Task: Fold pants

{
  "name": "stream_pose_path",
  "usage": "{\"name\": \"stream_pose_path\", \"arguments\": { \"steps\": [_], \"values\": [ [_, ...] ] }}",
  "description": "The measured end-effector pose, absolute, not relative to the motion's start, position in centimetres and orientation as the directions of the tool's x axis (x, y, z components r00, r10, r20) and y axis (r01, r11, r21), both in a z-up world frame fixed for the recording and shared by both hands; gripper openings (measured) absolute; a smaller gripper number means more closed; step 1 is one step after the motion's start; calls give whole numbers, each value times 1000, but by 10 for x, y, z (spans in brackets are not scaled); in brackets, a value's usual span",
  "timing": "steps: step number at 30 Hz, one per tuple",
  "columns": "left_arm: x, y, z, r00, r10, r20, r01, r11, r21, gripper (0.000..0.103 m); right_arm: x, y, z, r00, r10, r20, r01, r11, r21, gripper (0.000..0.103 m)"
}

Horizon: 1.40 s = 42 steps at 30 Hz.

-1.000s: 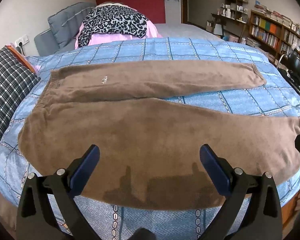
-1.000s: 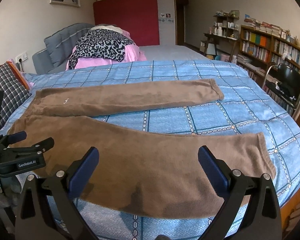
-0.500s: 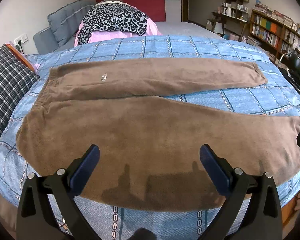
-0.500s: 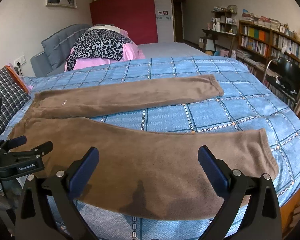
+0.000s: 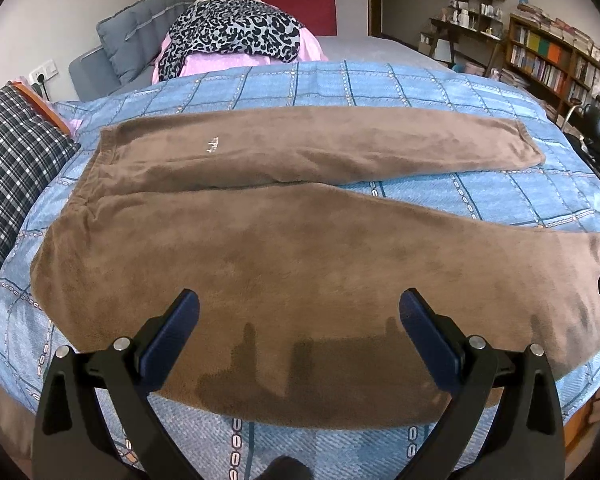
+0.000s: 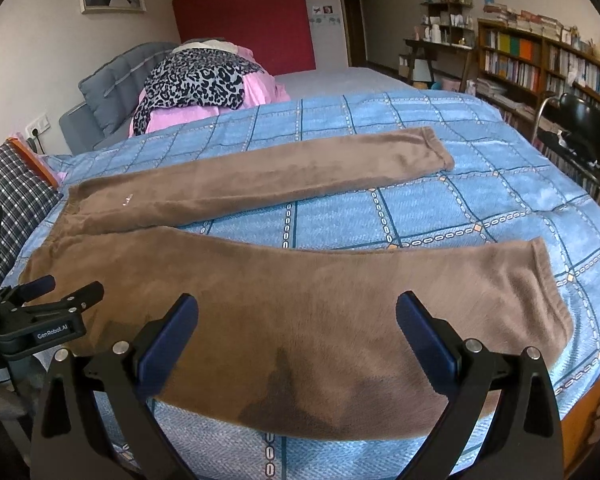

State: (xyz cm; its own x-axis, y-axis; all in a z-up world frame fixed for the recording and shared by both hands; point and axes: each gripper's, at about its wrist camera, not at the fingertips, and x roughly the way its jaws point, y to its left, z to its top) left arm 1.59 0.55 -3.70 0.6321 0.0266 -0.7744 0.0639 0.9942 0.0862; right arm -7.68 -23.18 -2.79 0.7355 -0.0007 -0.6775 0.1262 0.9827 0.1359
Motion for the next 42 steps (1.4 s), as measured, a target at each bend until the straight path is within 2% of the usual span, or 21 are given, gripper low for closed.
{"name": "stream_pose_path", "arguments": {
  "steps": [17, 26, 31, 42],
  "values": [
    [43, 28, -52, 611, 98, -786, 17, 990, 137, 101, -57, -240, -46, 692, -40, -720, 167, 980, 106, 98],
    [99, 93, -47, 595, 201, -778, -118, 980, 163, 101, -33, -265, -53, 673, -63, -737, 249, 957, 146, 98],
    [137, 128, -43, 586, 277, -762, -167, 961, 221, 101, -15, -264, -60, 651, -69, -756, 251, 959, 129, 98],
    [229, 227, -28, 558, 360, -748, -304, 927, 219, 101, 26, -265, -70, 622, -65, -781, 260, 957, 127, 98]
  ]
}}
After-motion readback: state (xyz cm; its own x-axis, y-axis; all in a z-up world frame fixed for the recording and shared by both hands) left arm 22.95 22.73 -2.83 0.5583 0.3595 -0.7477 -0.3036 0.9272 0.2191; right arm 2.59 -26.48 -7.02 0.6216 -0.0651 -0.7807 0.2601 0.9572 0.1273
